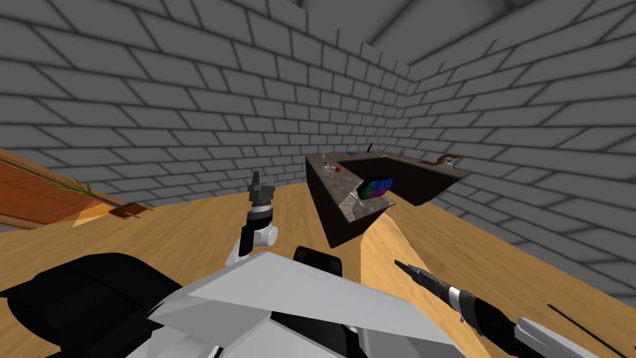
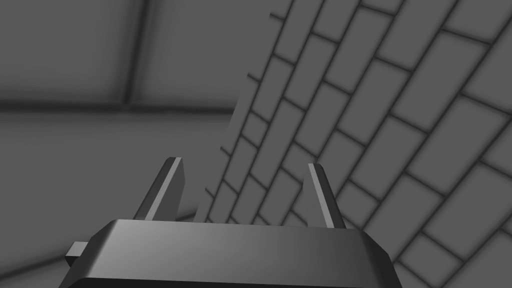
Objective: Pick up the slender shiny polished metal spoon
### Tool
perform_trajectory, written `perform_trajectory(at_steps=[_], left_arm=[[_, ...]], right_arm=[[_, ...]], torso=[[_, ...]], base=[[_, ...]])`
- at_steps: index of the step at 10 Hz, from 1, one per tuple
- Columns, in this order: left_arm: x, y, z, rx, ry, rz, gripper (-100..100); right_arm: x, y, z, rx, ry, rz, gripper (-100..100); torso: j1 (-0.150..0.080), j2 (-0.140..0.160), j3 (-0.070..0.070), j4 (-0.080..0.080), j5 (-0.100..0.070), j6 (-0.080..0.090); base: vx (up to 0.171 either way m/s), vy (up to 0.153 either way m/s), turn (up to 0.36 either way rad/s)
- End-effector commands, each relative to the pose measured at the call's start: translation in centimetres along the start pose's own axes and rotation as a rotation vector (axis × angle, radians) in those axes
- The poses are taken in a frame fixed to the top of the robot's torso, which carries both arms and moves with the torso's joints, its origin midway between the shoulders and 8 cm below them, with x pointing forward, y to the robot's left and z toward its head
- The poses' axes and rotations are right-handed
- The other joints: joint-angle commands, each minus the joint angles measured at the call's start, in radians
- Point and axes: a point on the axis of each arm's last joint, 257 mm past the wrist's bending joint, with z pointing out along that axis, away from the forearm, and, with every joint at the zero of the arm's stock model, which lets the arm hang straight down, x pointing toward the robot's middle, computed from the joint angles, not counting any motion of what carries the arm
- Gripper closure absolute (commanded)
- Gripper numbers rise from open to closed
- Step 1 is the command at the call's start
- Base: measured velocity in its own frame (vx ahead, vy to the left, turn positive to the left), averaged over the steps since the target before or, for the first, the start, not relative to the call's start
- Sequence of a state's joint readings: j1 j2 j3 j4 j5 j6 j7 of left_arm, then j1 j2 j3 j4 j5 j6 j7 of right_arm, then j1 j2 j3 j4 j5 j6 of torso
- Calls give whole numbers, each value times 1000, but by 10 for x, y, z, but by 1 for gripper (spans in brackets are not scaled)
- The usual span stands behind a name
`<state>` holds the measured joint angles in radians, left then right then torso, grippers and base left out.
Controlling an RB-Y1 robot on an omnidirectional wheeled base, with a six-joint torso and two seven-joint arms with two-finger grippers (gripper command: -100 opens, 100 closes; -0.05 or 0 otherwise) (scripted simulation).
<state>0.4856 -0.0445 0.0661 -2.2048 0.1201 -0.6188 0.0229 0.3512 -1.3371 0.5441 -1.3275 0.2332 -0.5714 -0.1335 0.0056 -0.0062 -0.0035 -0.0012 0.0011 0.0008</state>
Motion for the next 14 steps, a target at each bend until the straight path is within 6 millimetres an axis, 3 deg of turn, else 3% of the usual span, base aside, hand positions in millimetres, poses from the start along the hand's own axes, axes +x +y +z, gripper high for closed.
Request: perform_trajectory(at_steps=[1,2,3,5,6,9,14], left_arm=[[0,0,0,0,0,0,0],[0,0,0,0,0,0,0],[0,0,0,0,0,0,0],[0,0,0,0,0,0,0],[0,0,0,0,0,0,0],[0,0,0,0,0,0,0],[0,0,0,0,0,0,0]], right_arm=[[-3,-28,-18,61,29,-14,-100],[-3,-46,-31,102,48,-21,-100],[-5,-49,-34,111,49,-25,-100],[-10,-83,-63,196,81,-40,-100],[-10,-85,-64,201,81,-40,-100],[-19,-124,-103,309,109,-49,-100],[-28,-156,-141,407,121,-41,-100]], torso=[[0,0,0,0,0,0],[1,0,0,0,0,-1],[4,-2,-1,0,1,-1],[3,-3,-1,-1,1,-1],[4,-5,-3,-1,1,-1],[5,-4,-3,-1,1,0],[8,-8,-5,-2,2,0]], base=[[68,97,207],[108,155,296],[108,110,92],[133,124,253],[142,109,94],[158,141,216],[218,157,204]])
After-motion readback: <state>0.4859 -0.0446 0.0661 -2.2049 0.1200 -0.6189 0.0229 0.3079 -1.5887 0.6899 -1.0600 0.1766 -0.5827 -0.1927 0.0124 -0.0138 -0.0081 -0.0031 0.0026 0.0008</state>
